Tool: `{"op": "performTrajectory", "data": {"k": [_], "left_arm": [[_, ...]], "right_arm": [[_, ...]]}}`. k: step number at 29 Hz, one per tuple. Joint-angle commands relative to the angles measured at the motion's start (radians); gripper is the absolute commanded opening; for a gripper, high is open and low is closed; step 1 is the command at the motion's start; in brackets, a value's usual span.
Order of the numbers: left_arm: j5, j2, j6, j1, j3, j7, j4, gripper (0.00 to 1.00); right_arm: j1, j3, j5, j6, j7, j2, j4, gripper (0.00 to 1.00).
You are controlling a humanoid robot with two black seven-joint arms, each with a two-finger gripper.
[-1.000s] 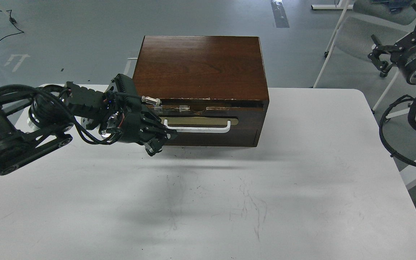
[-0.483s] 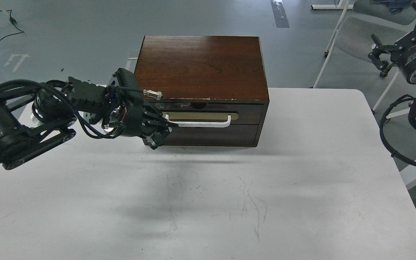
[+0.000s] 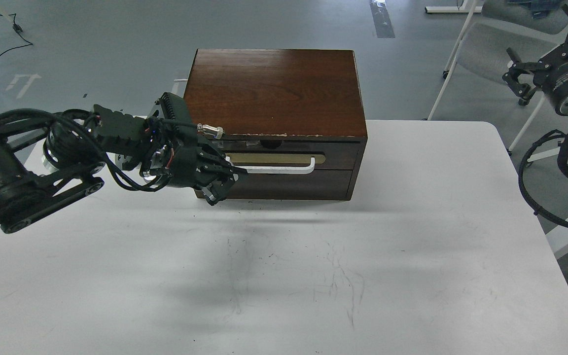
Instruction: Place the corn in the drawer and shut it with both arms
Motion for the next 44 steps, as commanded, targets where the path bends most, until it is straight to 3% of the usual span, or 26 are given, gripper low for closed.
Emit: {"op": "performTrajectory", "data": {"k": [1, 7, 9, 10, 11, 13, 14, 16, 17, 19, 25, 27, 30, 32, 36, 40, 44], "left_arm": [[0.0, 0.056, 0.002, 0.008, -0.007, 0.0, -0.061, 0.0], [-0.375, 0.101, 0.02, 0.009, -0.156, 0.0, -0.025, 0.0], [-0.62, 0.131, 0.019, 0.003, -0.232, 0.0, 0.044, 0.0], [-0.679, 0.138, 0.023, 0.005, -0.249, 0.0, 0.061, 0.06], [-0.785, 0.147, 0.034, 0.008, -0.278, 0.0, 0.092, 0.28], [-0.914, 0.148, 0.043, 0.011, -0.301, 0.0, 0.133, 0.58], [-1.062, 0.144, 0.061, 0.015, -0.306, 0.0, 0.174, 0.8], [-1.257, 0.139, 0.1, 0.019, -0.301, 0.0, 0.23, 0.96], [-1.36, 0.138, 0.117, 0.026, -0.298, 0.0, 0.27, 0.98], [-1.437, 0.138, 0.12, 0.035, -0.3, 0.0, 0.317, 0.98], [-1.713, 0.035, 0.095, 0.037, -0.309, 0.0, 0.662, 0.98], [-1.897, -0.02, 0.031, 0.039, -0.309, 0.0, 0.832, 0.98], [-2.022, -0.074, -0.064, 0.04, -0.309, 0.0, 0.966, 0.98], [-2.138, -0.15, -0.085, 0.045, -0.311, 0.0, 1.105, 0.98], [-2.235, -0.216, -0.085, 0.061, -0.312, 0.0, 1.207, 0.98], [-2.361, -0.243, -0.085, 0.107, -0.317, 0.013, 1.213, 0.98], [-2.421, -0.246, -0.085, 0.123, -0.318, 0.027, 1.212, 0.98]], "right_arm": [[0.002, 0.0, 0.0, 0.0, 0.0, 0.0, 0.0, 1.0], [0.0, 0.002, -0.001, 0.018, 0.0, 0.0, 0.003, 1.0], [0.002, 0.003, -0.001, 0.017, 0.001, 0.001, 0.006, 1.0], [0.003, 0.005, 0.0, 0.017, 0.001, 0.001, 0.006, 1.0], [0.003, 0.009, 0.0, 0.017, 0.001, 0.0, 0.006, 1.0], [0.003, 0.018, 0.0, 0.014, 0.003, -0.005, 0.006, 1.0], [0.003, 0.023, 0.0, 0.014, 0.005, -0.011, 0.005, 1.0], [0.003, 0.023, 0.0, 0.009, 0.011, -0.014, 0.001, 1.0], [0.003, 0.026, 0.0, 0.008, 0.012, -0.014, 0.001, 1.0], [0.003, 0.031, 0.0, 0.006, 0.009, -0.014, 0.001, 1.0], [0.0, 0.094, 0.008, 0.017, 0.011, 0.004, -0.018, 1.0], [-0.003, 0.104, 0.02, 0.011, 0.011, 0.009, -0.031, 1.0], [-0.005, 0.115, 0.046, 0.012, 0.009, 0.011, -0.034, 1.0], [-0.014, 0.117, 0.09, 0.018, 0.001, 0.011, -0.034, 1.0], [-0.046, 0.117, 0.159, 0.041, -0.003, 0.024, -0.034, 1.0], [-0.093, 0.139, 0.213, 0.123, -0.003, 0.135, -0.034, 1.0], [-0.113, 0.173, 0.235, 0.135, -0.005, 0.147, -0.034, 1.0]]}}
